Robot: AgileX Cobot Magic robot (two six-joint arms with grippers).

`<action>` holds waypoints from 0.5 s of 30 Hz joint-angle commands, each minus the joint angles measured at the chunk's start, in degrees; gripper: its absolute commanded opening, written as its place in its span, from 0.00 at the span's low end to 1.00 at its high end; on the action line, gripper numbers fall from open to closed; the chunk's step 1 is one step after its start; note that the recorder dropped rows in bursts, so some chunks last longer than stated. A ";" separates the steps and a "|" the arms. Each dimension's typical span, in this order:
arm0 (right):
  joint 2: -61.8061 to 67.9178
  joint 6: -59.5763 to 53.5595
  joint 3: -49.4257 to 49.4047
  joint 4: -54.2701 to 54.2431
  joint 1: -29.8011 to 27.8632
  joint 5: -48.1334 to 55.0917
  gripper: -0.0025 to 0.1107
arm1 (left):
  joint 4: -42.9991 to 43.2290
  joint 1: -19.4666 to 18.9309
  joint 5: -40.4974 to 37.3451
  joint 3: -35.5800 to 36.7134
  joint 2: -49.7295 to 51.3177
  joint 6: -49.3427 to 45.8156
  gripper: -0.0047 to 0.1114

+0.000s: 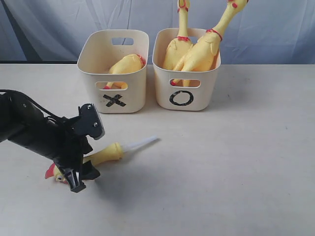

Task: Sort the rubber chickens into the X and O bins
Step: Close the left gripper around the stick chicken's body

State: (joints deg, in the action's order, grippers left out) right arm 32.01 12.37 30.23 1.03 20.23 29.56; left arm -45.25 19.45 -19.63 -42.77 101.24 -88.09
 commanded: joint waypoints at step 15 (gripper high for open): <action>-0.39 -0.35 -0.27 -0.10 -0.06 -0.22 0.02 | -3.39 0.19 0.38 -0.06 2.70 -6.76 0.16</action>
State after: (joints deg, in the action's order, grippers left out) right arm 32.01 12.37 30.23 0.90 20.23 29.56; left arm -48.76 19.45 -19.61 -42.88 103.10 -93.70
